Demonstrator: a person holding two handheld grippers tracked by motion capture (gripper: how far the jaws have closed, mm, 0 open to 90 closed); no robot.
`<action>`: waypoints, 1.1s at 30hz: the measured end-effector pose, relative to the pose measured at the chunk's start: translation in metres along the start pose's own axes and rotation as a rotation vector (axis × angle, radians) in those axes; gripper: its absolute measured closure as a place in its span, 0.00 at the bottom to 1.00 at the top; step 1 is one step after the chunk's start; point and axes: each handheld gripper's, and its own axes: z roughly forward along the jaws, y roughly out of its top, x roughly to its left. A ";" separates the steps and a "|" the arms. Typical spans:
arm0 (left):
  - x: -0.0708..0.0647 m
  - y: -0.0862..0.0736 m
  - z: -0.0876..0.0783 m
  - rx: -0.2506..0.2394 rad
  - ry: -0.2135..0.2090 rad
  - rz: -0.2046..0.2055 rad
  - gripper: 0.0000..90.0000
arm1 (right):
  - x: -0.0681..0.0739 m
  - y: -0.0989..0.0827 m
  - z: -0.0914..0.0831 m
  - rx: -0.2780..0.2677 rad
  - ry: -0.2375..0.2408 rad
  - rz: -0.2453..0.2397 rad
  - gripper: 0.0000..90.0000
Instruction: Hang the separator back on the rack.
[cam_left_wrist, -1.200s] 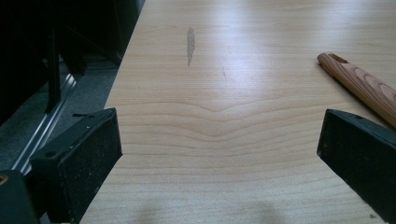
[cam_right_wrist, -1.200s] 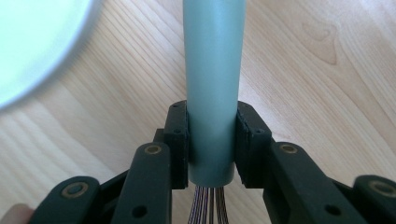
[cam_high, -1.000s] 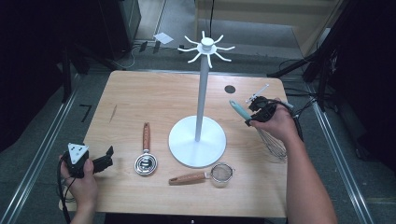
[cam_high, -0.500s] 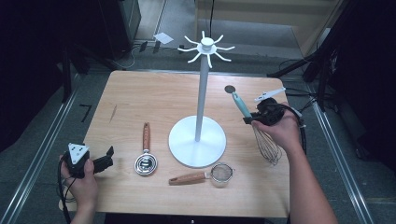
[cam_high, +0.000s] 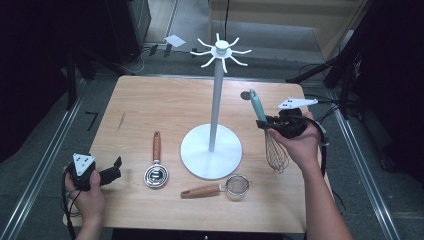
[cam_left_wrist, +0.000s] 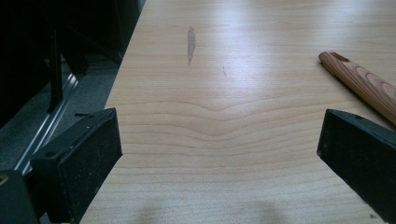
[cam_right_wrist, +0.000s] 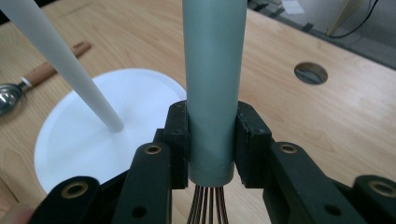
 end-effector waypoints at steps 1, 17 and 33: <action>0.000 0.000 0.000 0.000 -0.001 -0.001 0.00 | 0.003 0.000 -0.001 -0.022 -0.004 -0.001 0.79; 0.000 0.000 0.000 0.004 -0.003 0.001 0.00 | 0.030 0.005 -0.009 -0.218 -0.013 0.014 0.79; 0.000 0.000 0.000 0.003 -0.003 0.002 0.00 | 0.060 0.015 -0.021 -0.346 0.030 -0.003 0.79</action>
